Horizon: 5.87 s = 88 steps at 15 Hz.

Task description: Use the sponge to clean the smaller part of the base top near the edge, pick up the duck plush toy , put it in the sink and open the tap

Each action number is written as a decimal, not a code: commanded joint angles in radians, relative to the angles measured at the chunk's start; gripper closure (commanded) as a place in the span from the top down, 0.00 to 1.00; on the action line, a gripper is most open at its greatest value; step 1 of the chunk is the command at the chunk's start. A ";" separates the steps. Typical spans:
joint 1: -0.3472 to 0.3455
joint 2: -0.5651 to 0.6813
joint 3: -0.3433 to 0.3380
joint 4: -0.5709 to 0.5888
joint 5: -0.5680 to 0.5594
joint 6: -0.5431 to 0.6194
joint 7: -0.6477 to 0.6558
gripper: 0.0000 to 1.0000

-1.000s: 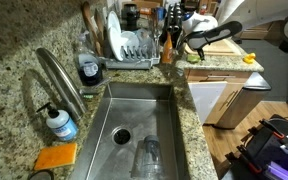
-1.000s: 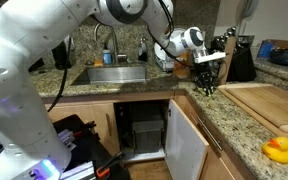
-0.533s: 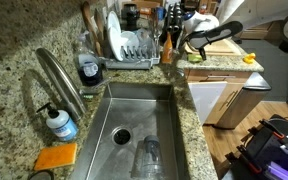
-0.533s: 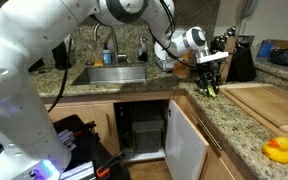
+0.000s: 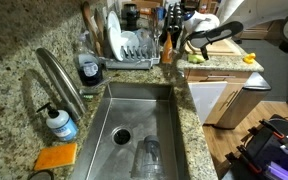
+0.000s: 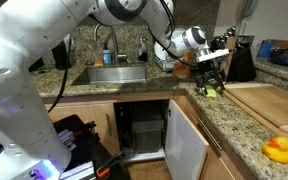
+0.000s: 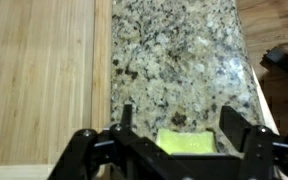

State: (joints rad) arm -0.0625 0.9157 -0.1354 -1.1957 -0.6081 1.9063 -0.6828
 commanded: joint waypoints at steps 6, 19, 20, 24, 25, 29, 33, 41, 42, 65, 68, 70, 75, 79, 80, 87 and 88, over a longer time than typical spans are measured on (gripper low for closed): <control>-0.018 -0.151 -0.046 -0.154 -0.176 -0.126 0.173 1.00; -0.296 -0.242 -0.092 -0.137 0.098 -0.109 0.297 1.00; -0.260 -0.257 -0.097 -0.150 0.049 -0.114 0.266 1.00; -0.272 -0.251 -0.099 -0.144 0.056 -0.113 0.261 1.00; -0.282 -0.239 -0.095 -0.135 0.098 -0.115 0.303 1.00; -0.327 -0.219 -0.128 -0.170 0.179 -0.073 0.462 1.00; -0.341 -0.189 -0.184 -0.202 0.178 0.010 0.641 1.00; -0.374 -0.165 -0.160 -0.176 0.252 0.123 0.643 1.00; -0.393 -0.158 -0.153 -0.163 0.297 0.151 0.634 1.00; -0.445 -0.083 -0.164 -0.092 0.428 0.090 0.606 0.41; -0.448 -0.085 -0.159 -0.081 0.453 0.074 0.604 0.18; -0.449 -0.080 -0.158 -0.066 0.467 0.055 0.606 0.08; -0.408 -0.130 -0.149 -0.085 0.455 0.060 0.593 0.07; -0.281 -0.253 -0.158 -0.190 0.316 0.131 0.556 0.06; -0.245 -0.280 -0.159 -0.213 0.279 0.142 0.558 0.06; -0.067 -0.530 -0.063 -0.499 0.148 0.213 0.492 0.06; -0.056 -0.565 -0.041 -0.544 0.152 0.214 0.470 0.06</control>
State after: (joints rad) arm -0.1391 0.4901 -0.2265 -1.5472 -0.4331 2.0621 -0.1519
